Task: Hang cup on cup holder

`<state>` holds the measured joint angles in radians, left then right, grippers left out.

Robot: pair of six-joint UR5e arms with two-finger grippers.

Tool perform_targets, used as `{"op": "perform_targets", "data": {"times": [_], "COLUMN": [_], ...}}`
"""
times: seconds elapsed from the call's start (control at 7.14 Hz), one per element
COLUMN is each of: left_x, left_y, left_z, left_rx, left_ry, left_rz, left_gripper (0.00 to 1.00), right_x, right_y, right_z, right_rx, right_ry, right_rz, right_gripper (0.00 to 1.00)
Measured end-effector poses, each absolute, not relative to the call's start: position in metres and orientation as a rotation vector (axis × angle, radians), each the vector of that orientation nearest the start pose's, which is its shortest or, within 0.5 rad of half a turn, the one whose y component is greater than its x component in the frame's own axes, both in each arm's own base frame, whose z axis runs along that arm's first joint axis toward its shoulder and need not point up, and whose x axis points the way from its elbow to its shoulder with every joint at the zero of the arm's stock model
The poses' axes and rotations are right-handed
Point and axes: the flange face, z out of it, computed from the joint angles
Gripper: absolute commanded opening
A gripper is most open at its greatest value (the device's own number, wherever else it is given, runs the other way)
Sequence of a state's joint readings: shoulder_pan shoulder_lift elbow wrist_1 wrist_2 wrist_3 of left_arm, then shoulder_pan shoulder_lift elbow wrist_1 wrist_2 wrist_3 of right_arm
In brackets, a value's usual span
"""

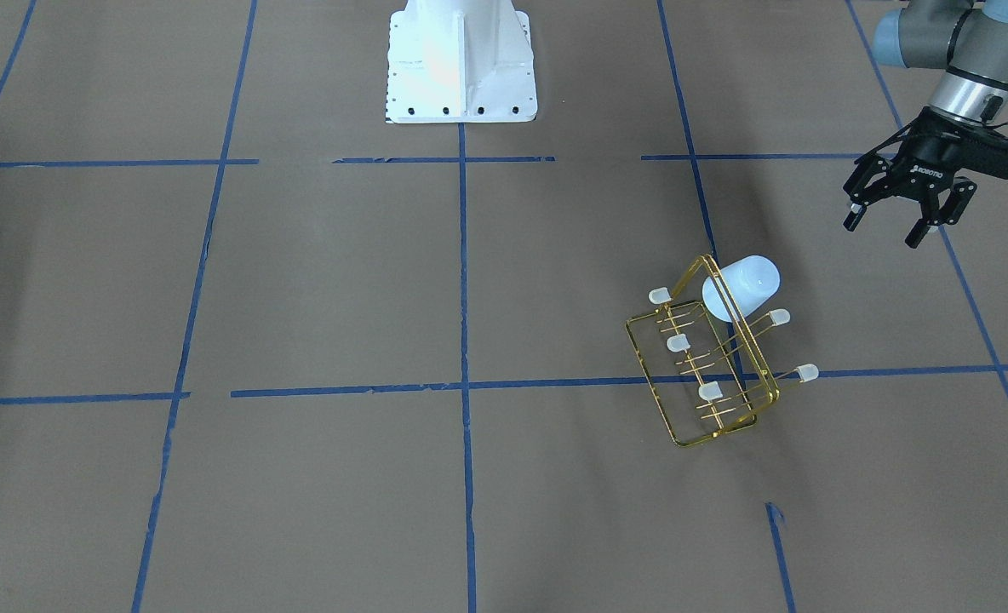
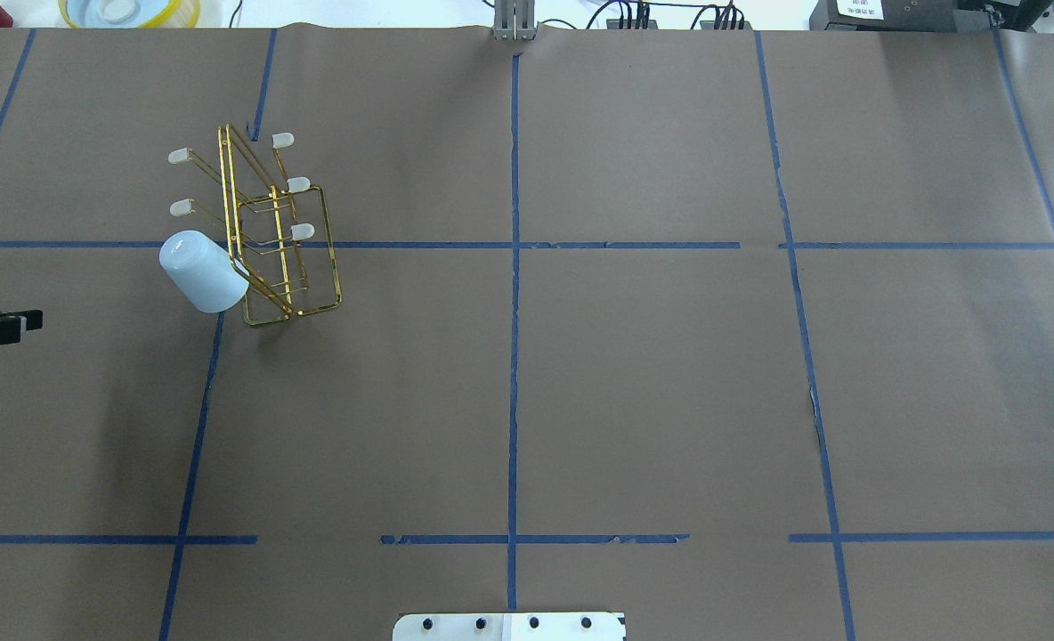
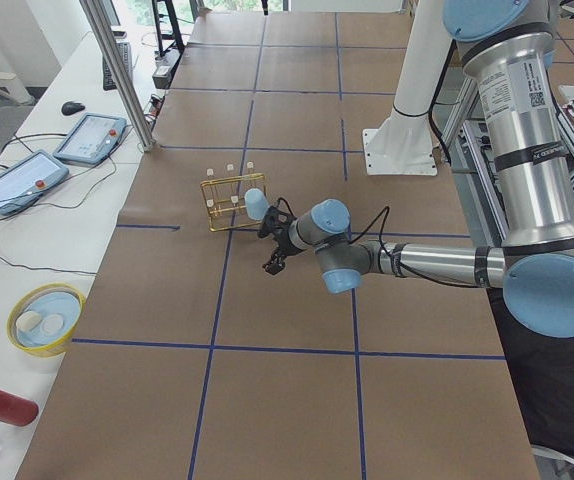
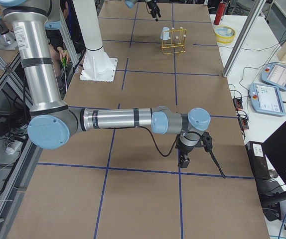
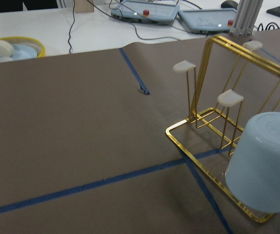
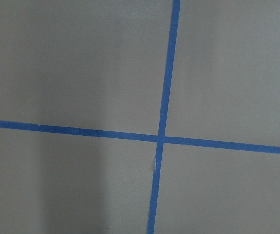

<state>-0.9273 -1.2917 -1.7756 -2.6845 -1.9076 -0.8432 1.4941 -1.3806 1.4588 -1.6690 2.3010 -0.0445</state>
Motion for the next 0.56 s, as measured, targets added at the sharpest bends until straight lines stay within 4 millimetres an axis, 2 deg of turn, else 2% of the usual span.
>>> {"op": "perform_targets", "data": {"times": [0.28, 0.56], "left_x": [0.125, 0.067], "left_y": [-0.414, -0.458], "left_z": [0.57, 0.58], "left_rx": [0.373, 0.282], "left_ry": [0.882, 0.772], "left_rz": [-0.041, 0.053], "left_gripper": [1.0, 1.0], "right_x": [0.023, 0.023], "right_y": [-0.573, -0.573], "right_z": [0.625, 0.625], "right_rx": [-0.031, -0.031], "right_ry": [-0.73, -0.73], "right_rz": [-0.108, -0.109], "right_gripper": [1.0, 1.0]}}
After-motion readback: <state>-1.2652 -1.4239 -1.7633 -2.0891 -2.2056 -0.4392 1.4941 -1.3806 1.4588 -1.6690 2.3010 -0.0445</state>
